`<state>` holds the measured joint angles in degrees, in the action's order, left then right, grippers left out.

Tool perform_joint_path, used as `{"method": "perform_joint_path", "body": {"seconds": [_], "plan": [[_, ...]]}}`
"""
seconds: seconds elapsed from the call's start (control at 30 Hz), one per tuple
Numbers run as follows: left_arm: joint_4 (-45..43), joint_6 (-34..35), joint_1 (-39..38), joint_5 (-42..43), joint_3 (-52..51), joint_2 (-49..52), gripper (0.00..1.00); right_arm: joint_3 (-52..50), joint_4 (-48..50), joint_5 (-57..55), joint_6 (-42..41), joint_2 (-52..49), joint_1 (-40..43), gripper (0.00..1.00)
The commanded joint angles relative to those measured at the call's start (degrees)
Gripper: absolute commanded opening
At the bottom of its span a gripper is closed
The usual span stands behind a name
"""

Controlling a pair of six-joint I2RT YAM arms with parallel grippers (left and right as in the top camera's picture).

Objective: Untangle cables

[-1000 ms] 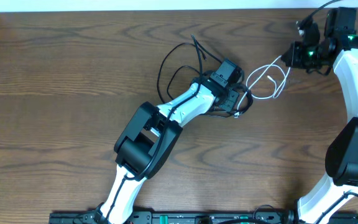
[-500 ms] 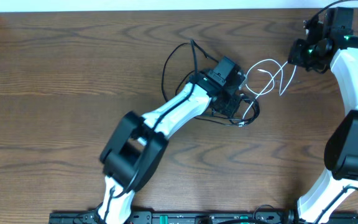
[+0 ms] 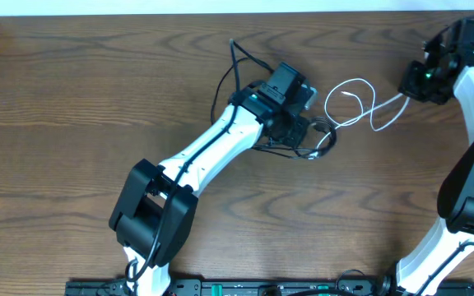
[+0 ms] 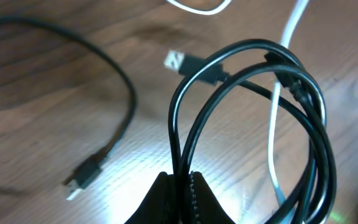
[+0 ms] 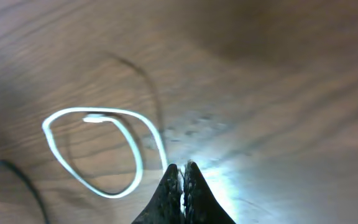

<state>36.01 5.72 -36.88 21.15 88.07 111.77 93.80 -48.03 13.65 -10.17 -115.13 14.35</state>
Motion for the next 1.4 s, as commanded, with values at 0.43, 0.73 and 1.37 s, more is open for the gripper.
{"method": "perform_joint_path", "body": {"seconds": [0.43, 0.73, 1.37], "plan": [[-0.2, -1.0, 3.3, 0.8, 0.2, -0.2, 0.07, 0.2, -3.4, 7.6, 6.5, -0.3, 5.0, 0.04], [-0.7, -8.7, 4.2, 15.1, 0.2, -0.2, 0.08, 0.2, -15.8, 39.5, 46.2, -0.3, -1.2, 0.37], [-1.6, -7.2, 13.6, 27.2, 0.2, -0.2, 0.08, 0.2, -23.6, 43.3, 62.1, -0.3, -11.7, 0.45]]}}
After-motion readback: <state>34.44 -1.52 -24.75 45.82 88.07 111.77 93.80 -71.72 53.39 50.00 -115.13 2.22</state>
